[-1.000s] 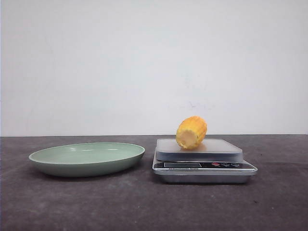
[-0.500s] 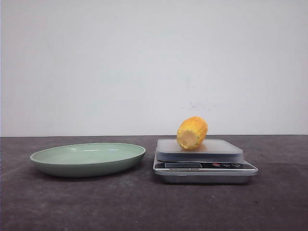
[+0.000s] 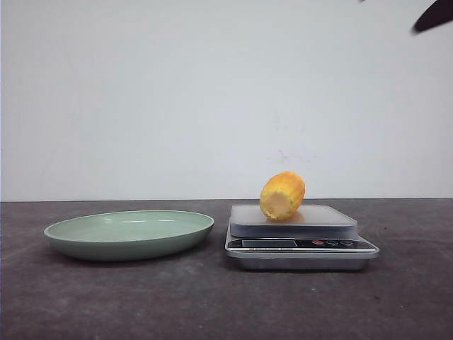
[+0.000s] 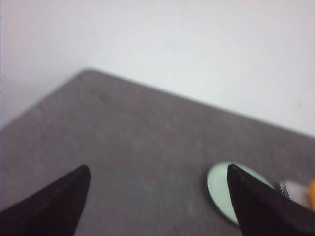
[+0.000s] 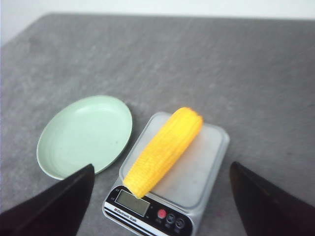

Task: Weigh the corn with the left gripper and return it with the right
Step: 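Withdraw the left gripper upward away from the scale, then lower the right gripper onto the corn on the scale and grasp it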

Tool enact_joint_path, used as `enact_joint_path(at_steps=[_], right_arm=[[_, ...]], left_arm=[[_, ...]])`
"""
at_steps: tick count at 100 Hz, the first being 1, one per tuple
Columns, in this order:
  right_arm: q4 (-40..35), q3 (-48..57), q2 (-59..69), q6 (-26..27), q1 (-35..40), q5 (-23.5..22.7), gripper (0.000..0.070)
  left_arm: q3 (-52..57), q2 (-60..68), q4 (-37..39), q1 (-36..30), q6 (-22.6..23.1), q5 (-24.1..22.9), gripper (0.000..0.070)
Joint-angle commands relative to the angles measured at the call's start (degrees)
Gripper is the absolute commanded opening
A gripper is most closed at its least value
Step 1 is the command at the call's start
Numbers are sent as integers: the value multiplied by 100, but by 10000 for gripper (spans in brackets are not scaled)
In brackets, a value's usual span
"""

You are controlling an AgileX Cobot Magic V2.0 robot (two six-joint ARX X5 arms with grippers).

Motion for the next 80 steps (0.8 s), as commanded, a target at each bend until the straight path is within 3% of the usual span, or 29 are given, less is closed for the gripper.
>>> enact_joint_path(at_steps=[1,20,34,60,66,80], right_arm=[[289,96,374,170,188,125,609],[1001,98,1528,393,658,431,624],[1394,155,2378,573,942,737,624],[1449,616,3606,828,1058,1099,616],[1445,715,3777,879,1060,1158,575],[1449,802,3974,1019,1058,1231,390]], left_arm=[[-243,-142,-214,50,-24,245,514],[-1082,-315,-175,105,116,472,513],[-1456,-315,341,105,444,708,505],[-1716,-302,798,103,452,1014,503],[-1716,-302,796,103,470,1014,503],[-1716,-302,791,105,533,1014,503]])
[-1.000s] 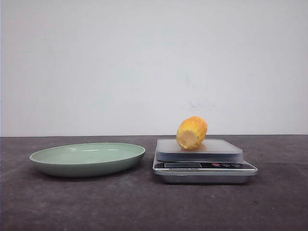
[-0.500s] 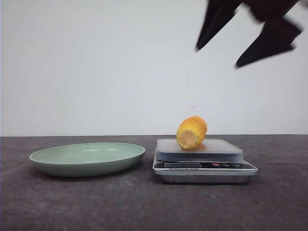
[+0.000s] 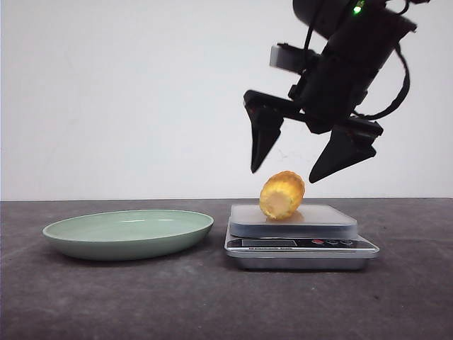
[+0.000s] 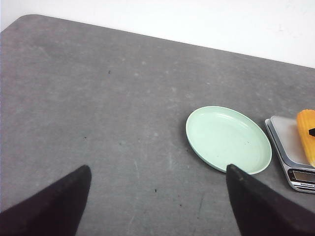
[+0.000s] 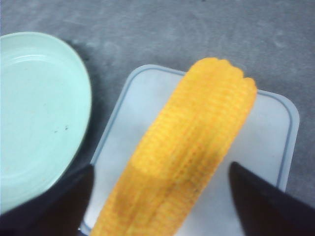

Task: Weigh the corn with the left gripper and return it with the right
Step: 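Lower the right gripper onto the corn on the scale and grasp it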

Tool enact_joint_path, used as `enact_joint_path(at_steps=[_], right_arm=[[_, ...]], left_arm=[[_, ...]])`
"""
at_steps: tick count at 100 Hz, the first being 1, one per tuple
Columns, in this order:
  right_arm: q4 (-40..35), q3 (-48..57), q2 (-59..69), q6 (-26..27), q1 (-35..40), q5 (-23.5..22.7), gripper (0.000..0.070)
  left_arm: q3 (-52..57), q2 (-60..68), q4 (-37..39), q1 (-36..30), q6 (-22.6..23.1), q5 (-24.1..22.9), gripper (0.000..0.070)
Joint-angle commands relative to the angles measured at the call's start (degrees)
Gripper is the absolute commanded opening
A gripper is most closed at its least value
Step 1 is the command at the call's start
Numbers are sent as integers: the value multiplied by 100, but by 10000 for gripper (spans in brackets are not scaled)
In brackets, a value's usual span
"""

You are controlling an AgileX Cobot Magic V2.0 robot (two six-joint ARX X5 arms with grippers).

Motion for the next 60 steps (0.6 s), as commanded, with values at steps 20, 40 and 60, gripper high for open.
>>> enact_joint_path(at_steps=[20,40,60], right_arm=[[15,118,269,457,37,42,371],[-87,118,326,778,37,118,216],[61,118,319,852,37,315,0]], left_arm=[[66,4,57,-11,122,-2,503],[66,4,22,-11,120,-2,503],[66,4,-31,-11,116,-4,503]])
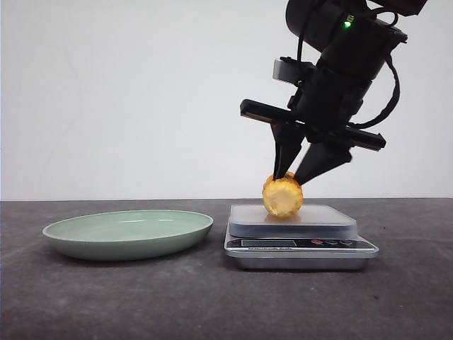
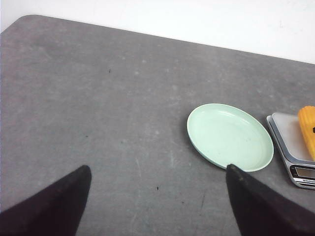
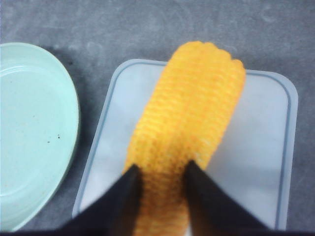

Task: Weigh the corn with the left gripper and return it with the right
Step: 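Lower the right gripper onto the corn on the scale and grasp it, then carry the corn with the right gripper to the green plate and lower it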

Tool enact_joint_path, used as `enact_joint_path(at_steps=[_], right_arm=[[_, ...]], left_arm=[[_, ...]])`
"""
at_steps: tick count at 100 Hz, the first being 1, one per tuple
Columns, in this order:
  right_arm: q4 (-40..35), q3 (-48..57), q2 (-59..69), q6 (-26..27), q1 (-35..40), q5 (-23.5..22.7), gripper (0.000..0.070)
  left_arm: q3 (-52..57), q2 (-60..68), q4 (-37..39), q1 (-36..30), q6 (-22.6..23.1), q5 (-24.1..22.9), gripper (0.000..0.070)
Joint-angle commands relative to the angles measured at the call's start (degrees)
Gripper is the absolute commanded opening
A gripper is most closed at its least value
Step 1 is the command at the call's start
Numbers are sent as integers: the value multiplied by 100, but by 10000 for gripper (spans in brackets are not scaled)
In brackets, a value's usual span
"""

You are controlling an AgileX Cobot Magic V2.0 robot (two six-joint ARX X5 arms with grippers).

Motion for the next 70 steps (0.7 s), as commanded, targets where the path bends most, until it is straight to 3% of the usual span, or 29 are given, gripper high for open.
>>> enact_joint_path(at_steps=[1,18,35,70], right_arm=[[63,76,151,105,35,120,0],[46,76,-232,-103,50,118,0],[4,175,-1040,-658,260,114,0],[-444,1412,-1126,-1189,1379,-15,0]], left_arm=[[66,4,39,-11,55,-4,503],[66,4,22,-11,50,-4,503],[66,4,0,-11,37,-4,503],[66,4,-33,-11,-9,-4,503]])
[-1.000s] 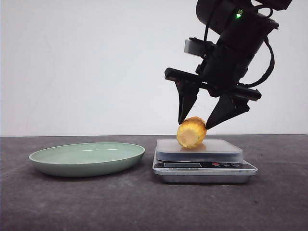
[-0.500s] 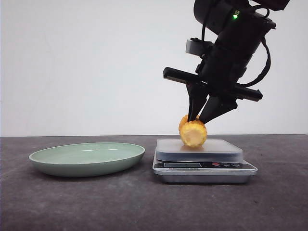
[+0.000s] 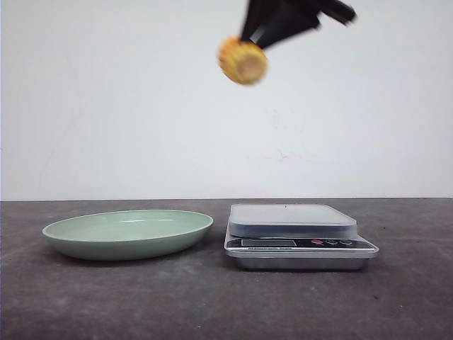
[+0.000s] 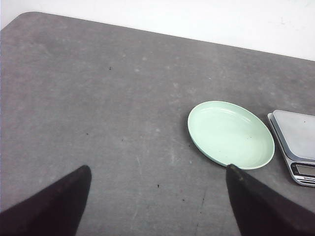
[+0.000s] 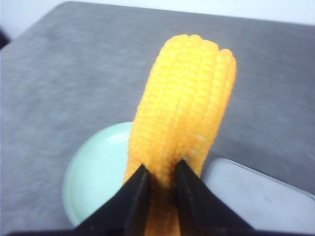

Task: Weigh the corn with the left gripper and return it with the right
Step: 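Carry the corn with the right gripper to the green plate and lower it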

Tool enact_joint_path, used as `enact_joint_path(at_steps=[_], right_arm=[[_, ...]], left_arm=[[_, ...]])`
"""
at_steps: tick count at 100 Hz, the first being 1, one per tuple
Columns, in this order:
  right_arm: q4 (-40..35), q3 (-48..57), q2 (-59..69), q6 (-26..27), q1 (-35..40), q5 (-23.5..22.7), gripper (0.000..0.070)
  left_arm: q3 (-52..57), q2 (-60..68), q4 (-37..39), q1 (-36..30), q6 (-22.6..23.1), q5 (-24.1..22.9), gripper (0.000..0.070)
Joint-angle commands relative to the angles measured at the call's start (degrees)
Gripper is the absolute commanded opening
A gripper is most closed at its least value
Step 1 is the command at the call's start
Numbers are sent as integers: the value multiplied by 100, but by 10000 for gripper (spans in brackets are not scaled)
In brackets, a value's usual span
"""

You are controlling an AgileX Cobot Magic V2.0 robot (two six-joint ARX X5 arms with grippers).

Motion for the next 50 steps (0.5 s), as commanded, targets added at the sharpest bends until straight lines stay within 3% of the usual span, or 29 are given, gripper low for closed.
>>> enact_joint_path(at_steps=[1,50], right_arm=[[70,310,247,-173,289,13,0],[339,1200,2315,-57,785,94,0]], left_arm=[[66,4,4,-11,-4,-4,503],[66,4,-48,-11,-70,-2,503]])
